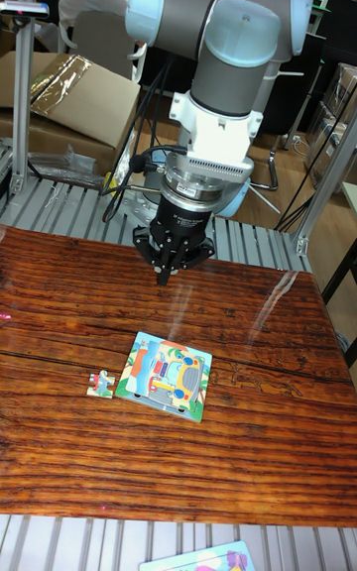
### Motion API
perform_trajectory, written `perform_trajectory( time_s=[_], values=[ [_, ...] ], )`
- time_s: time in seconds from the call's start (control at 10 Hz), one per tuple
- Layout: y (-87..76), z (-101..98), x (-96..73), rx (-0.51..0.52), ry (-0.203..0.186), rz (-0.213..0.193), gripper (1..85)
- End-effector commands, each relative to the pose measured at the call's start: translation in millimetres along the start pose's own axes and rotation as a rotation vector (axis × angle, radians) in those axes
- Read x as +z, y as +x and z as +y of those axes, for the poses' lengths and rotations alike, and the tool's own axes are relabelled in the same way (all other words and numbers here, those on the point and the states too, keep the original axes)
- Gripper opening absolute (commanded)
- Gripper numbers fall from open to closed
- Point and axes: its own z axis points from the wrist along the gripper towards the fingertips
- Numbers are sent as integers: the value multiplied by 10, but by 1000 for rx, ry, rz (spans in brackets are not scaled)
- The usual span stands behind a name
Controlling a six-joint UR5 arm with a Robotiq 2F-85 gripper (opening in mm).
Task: Assemble one piece of a puzzle
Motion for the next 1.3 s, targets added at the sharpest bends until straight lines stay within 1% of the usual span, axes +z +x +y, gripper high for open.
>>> perform_trajectory(
  time_s=[0.0, 0.3, 0.4, 0.5, 0.6, 0.8, 1.0, 1.1, 1.2],
  values=[
    [-7, 98, -14, 12, -40, -3, 13],
    [-115, 97, -17, 12, -40, -44, 13],
    [-110, 78, -16, 20, -32, -42, 13],
    [-78, -10, -1, 25, -1, -29, 13],
    [-72, -23, 27, 23, -1, -28, 13],
    [-55, 109, 22, 60, -42, -22, 13],
    [-85, 170, 18, 108, -67, -32, 13],
    [-42, 178, 19, 109, -69, -15, 13],
    [-29, 175, 19, 104, -67, -10, 13]
  ],
)
